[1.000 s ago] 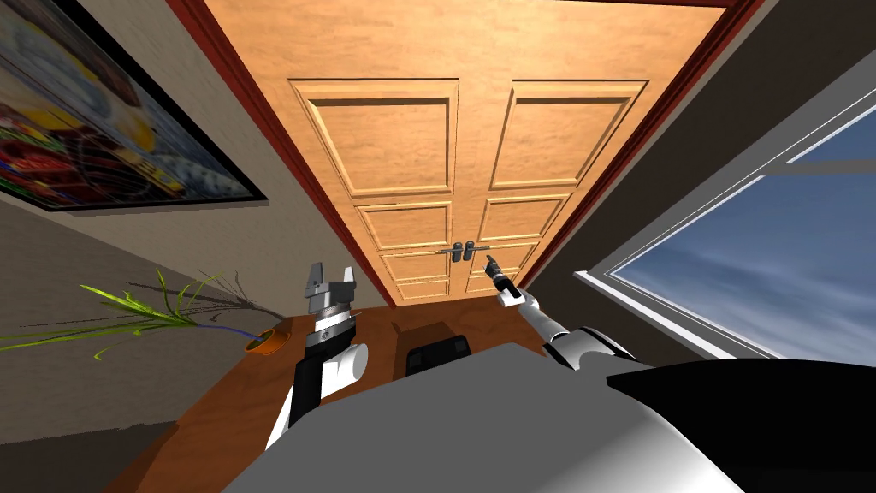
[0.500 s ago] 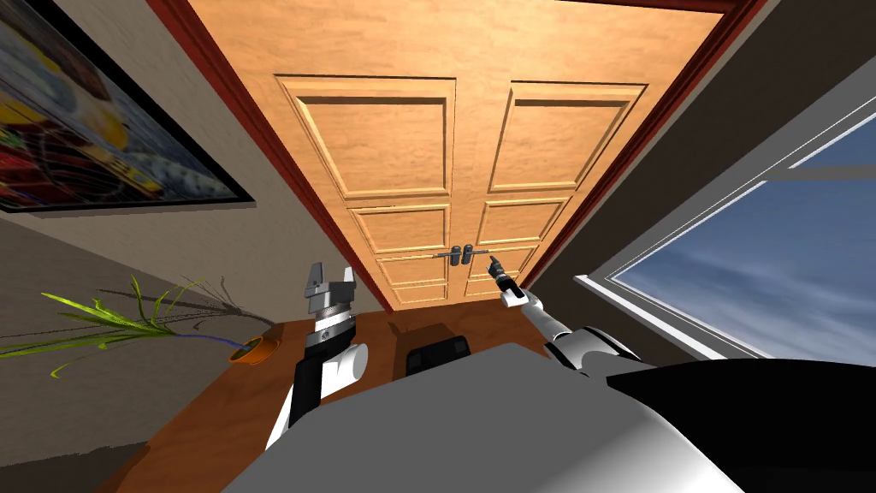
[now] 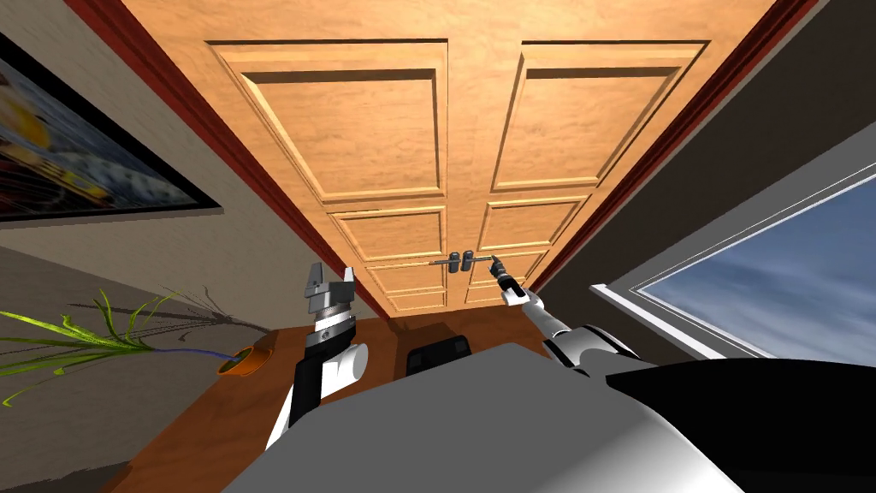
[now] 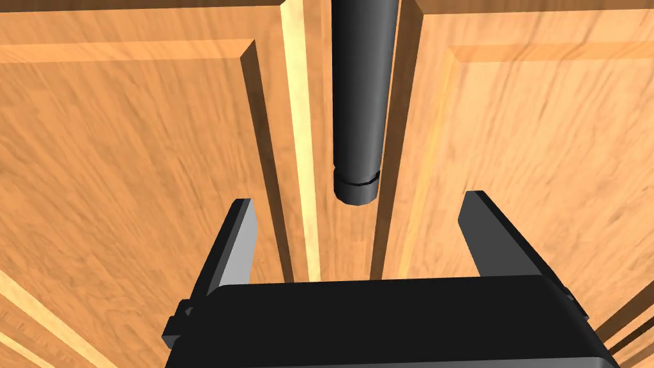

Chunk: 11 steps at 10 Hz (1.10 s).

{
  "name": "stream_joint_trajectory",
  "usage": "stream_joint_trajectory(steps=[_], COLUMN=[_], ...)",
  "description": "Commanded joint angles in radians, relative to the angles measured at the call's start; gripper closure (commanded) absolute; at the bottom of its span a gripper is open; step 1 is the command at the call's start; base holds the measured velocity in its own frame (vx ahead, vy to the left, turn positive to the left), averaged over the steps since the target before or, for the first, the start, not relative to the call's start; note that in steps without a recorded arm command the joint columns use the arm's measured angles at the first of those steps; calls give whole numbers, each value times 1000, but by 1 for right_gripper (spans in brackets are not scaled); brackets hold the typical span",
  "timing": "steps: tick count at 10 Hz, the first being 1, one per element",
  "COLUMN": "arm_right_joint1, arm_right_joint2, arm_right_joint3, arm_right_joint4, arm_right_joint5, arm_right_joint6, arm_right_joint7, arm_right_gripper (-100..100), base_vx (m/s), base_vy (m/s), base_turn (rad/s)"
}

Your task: Pull the door open

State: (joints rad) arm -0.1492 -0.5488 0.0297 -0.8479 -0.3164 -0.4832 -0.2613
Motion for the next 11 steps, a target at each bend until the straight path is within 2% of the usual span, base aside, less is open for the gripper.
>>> stream_joint_trajectory(steps=[1,2,3,4,9,11], arm_right_joint1=[-19,-25,-20,-20,-20,2], arm_right_joint2=[18,26,20,20,20,-4], arm_right_joint3=[12,18,14,14,14,18], arm_right_joint4=[1,-3,-2,-2,-2,-4], arm_right_joint5=[5,7,5,5,5,3], arm_right_joint6=[-2,-3,-3,-3,-3,-6], arm_right_joint7=[0,1,-1,-1,-1,-10], arm_right_gripper=[-100,-100,-100,100,100,100], base_vx=[187,170,77,-7,-15,-171], base_vy=[90,151,72,-7,-11,-88], base_turn=[206,130,14,-11,10,-36])
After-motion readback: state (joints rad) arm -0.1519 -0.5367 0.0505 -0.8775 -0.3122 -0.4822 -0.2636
